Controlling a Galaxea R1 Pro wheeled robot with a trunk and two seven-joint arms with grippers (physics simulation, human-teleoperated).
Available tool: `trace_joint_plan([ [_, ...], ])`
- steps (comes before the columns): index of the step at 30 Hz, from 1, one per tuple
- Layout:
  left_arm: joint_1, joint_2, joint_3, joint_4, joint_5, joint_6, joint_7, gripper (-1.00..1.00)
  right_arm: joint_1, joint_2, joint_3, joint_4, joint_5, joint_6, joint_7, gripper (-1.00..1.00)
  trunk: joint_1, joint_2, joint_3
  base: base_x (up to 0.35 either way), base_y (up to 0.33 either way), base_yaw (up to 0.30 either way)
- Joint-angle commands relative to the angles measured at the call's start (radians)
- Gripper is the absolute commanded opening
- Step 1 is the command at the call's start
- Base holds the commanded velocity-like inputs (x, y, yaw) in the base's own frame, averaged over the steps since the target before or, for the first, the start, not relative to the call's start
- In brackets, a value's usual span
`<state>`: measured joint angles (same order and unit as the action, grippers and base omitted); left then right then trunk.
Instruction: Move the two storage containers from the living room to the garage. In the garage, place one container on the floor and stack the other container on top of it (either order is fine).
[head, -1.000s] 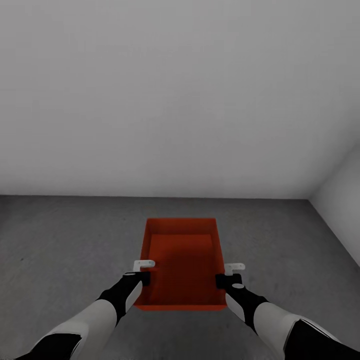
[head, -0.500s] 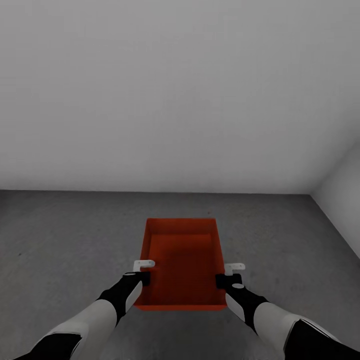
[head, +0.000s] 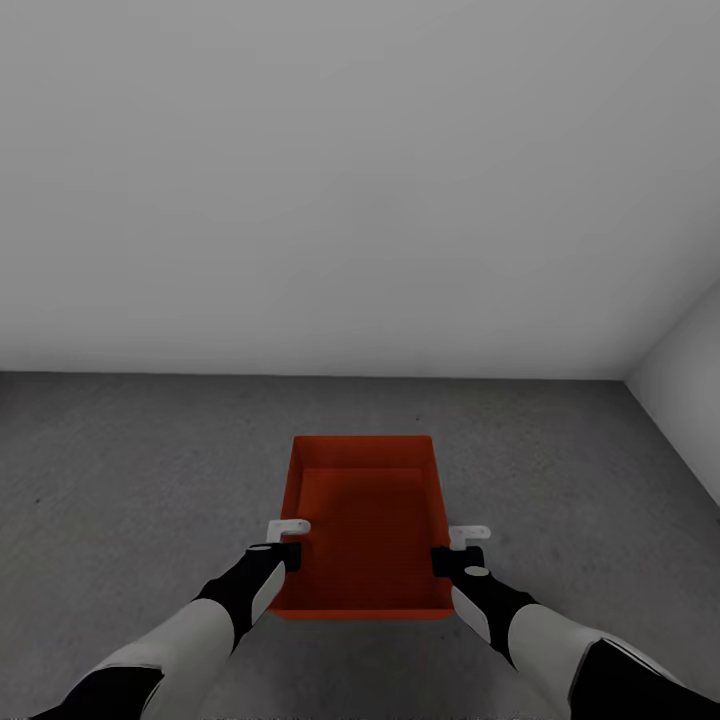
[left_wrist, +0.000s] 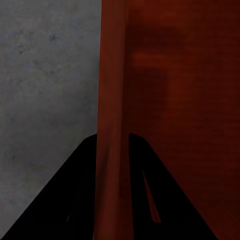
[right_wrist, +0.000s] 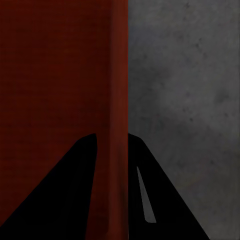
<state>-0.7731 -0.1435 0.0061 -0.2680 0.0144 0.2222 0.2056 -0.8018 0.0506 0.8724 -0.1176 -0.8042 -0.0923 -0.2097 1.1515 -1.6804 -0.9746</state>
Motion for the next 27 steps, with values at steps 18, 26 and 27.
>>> trace_joint_plan([
  [18, 0.000, 0.031, -0.008, -0.002, -0.021, 0.011, 0.023, -1.00, -0.001, -0.014, -0.002, 0.032, -0.012, -0.006, -0.008, -1.00, 0.069, -0.127, -0.086, 0.000, 0.000, 0.000],
  [26, 0.000, 0.030, -0.009, -0.002, -0.021, 0.011, 0.023, -1.00, -0.001, -0.014, -0.002, 0.032, -0.012, -0.006, -0.008, -1.00, 0.100, -0.183, -0.124, 0.000, 0.000, 0.000],
  [27, 0.000, 0.030, -0.008, -0.002, -0.021, 0.011, 0.023, -1.00, -0.001, -0.014, -0.002, 0.032, -0.012, -0.006, -0.008, -1.00, 0.103, -0.190, -0.129, 0.000, 0.000, 0.000],
])
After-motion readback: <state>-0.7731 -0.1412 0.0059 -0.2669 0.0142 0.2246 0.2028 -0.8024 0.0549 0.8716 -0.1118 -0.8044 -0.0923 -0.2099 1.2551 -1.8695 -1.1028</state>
